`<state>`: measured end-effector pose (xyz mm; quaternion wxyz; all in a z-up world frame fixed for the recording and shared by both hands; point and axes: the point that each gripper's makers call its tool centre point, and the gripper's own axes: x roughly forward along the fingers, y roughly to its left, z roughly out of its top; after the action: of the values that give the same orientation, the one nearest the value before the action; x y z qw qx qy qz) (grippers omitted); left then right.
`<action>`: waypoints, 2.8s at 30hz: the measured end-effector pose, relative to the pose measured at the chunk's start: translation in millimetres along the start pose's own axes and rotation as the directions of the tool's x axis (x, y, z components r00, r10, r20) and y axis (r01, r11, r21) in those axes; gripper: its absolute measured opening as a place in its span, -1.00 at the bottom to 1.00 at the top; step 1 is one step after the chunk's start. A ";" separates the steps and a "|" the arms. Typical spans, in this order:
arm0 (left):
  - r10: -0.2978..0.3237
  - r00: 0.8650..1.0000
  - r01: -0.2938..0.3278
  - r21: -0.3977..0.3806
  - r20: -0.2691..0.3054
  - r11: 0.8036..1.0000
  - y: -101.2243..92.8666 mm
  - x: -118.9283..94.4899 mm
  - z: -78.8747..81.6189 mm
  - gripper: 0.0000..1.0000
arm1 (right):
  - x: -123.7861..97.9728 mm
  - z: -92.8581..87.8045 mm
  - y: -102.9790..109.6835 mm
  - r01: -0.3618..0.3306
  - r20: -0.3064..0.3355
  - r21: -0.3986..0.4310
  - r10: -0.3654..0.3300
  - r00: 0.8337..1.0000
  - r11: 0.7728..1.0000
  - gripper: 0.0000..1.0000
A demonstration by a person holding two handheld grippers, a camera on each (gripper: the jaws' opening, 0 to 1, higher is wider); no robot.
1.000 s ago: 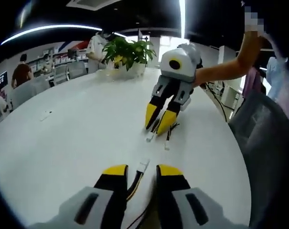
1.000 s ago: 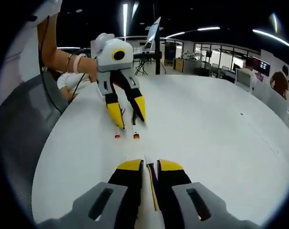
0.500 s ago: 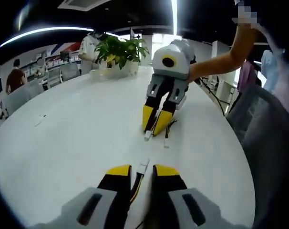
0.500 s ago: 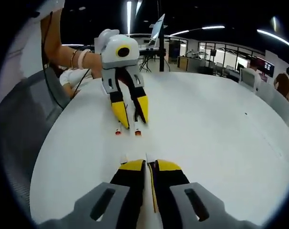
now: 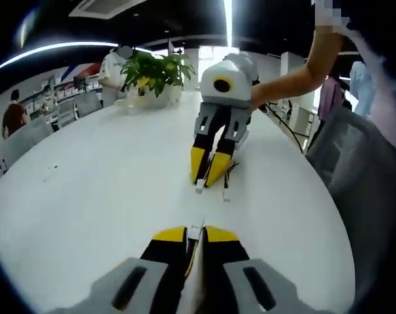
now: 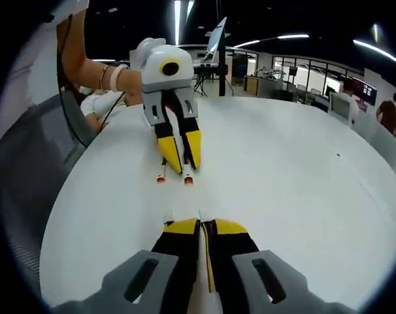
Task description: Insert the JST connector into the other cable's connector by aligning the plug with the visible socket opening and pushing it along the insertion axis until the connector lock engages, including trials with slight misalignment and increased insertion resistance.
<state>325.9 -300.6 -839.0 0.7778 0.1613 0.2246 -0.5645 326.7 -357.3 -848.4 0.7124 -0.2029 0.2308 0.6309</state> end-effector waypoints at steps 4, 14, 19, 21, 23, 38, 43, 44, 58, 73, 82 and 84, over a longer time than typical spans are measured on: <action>-0.008 1.000 0.008 0.008 0.007 1.000 -0.8 2.0 1.2 -0.94 | 0.4 -0.1 -0.9 -0.004 0.006 0.011 0.004 1.000 1.000 -0.90; -0.026 1.000 0.026 0.041 0.007 0.999 -2.9 4.9 -2.1 -0.95 | 2.4 -2.1 -1.2 -0.014 0.033 0.008 0.013 0.999 1.000 -0.90; -0.037 0.999 0.036 0.050 0.019 0.998 -3.9 3.7 -5.4 -0.95 | 2.3 -2.8 0.4 -0.013 0.064 -0.007 0.013 0.998 1.000 -0.89; -0.038 0.999 0.036 0.054 0.033 0.998 -4.5 3.7 -4.8 -0.95 | 2.3 -3.5 -0.2 -0.012 0.080 -0.002 0.012 0.997 1.000 -0.89; -0.040 0.998 0.037 0.051 0.047 0.998 -4.9 3.5 -4.6 -0.95 | 2.1 -3.3 -0.8 -0.008 0.098 -0.001 0.008 0.995 1.000 -0.90; -0.044 0.994 0.039 0.054 0.098 0.998 -7.5 5.4 2.3 -1.00 | 0.6 1.5 0.0 -0.011 0.145 0.017 0.009 0.989 1.000 -0.92; -0.046 0.993 0.042 0.039 0.109 0.998 -8.7 5.2 3.4 -1.00 | 0.5 2.1 1.0 -0.014 0.147 0.017 0.011 0.989 1.000 -0.93; -0.047 0.993 0.043 0.037 0.109 0.998 -8.9 5.0 3.6 -1.00 | 0.4 2.4 1.6 -0.015 0.144 0.014 0.013 0.989 1.000 -0.93; -0.078 0.993 0.076 0.021 0.083 0.997 -10.3 2.1 13.4 -1.00 | 1.4 8.6 18.2 -0.050 0.098 -0.031 0.053 0.994 0.998 -0.94; -0.088 0.993 0.088 0.011 0.078 0.996 -9.7 -8.9 25.2 -1.00 | -7.5 39.1 8.0 -0.044 0.134 -0.011 0.045 0.990 0.999 -0.94; -0.083 0.992 0.080 0.036 0.094 0.996 -3.6 -13.4 38.1 -1.00 | -5.1 52.4 13.7 -0.073 0.132 -0.051 0.079 0.988 0.996 -0.94; -0.082 0.992 0.078 0.041 0.095 0.996 -3.4 -13.4 40.1 -1.00 | -5.2 54.9 14.2 -0.077 0.135 -0.056 0.084 0.987 0.995 -0.94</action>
<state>325.9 -311.0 -798.0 0.7614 0.1390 0.1824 -0.6064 316.1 -327.9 -800.7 0.6953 -0.1674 0.1730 0.6772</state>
